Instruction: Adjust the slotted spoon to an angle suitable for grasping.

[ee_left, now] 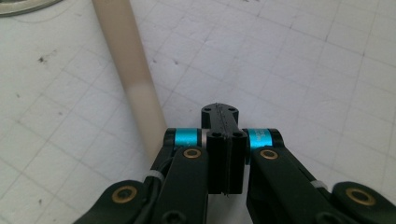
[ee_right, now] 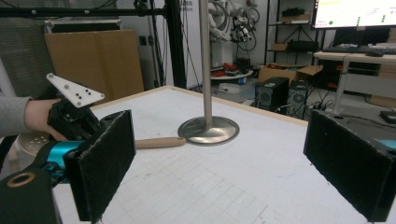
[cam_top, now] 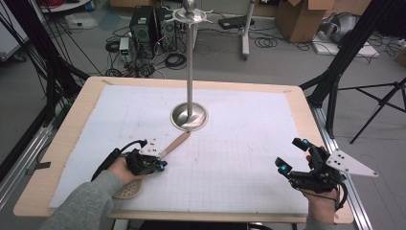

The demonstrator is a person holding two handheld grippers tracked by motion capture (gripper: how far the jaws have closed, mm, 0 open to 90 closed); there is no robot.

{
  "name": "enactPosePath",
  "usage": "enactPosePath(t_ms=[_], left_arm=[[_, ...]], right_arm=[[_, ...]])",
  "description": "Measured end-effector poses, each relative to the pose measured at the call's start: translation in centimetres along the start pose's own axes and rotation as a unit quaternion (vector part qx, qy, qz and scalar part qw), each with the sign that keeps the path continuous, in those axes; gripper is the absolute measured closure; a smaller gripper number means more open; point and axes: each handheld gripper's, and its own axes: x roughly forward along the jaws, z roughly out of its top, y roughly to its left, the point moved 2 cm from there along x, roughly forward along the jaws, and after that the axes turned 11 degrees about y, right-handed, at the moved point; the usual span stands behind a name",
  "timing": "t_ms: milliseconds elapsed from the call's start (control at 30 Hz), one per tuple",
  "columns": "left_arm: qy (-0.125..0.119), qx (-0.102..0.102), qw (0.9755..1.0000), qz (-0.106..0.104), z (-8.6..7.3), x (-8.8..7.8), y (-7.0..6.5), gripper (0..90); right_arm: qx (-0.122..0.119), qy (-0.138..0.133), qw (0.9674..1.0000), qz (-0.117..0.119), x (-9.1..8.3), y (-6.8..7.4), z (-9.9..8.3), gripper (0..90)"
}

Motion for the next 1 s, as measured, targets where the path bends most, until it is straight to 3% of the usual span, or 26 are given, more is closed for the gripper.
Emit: enactPosePath(t_ms=[233,433,767,967,1000], left_arm=[[0.002,-0.005,0.9999,0.008,-1.0,-0.6,0.6,89.8],[0.006,0.002,0.9999,0.011,-1.2,-0.8,0.7,89.8],[0.003,-0.009,0.9998,0.015,-3.2,-1.9,1.3,89.8],[0.003,-0.017,0.9998,0.008,-3.2,-2.0,1.5,89.8],[-0.012,-0.02,0.9997,0.007,-3.1,-2.1,1.5,89.8]], right_arm=[[-0.001,0.001,1.0,0.001,0.0,0.1,0.0,8.5],[-0.001,-0.001,1.0,-0.001,-0.3,0.0,0.0,8.5],[0.001,0.001,1.0,0.0,-0.2,0.0,-0.1,8.5],[0.0,0.005,1.0,-0.004,-0.2,0.0,-0.2,8.5],[0.0,0.004,1.0,-0.002,-0.1,0.0,-0.2,8.5]])
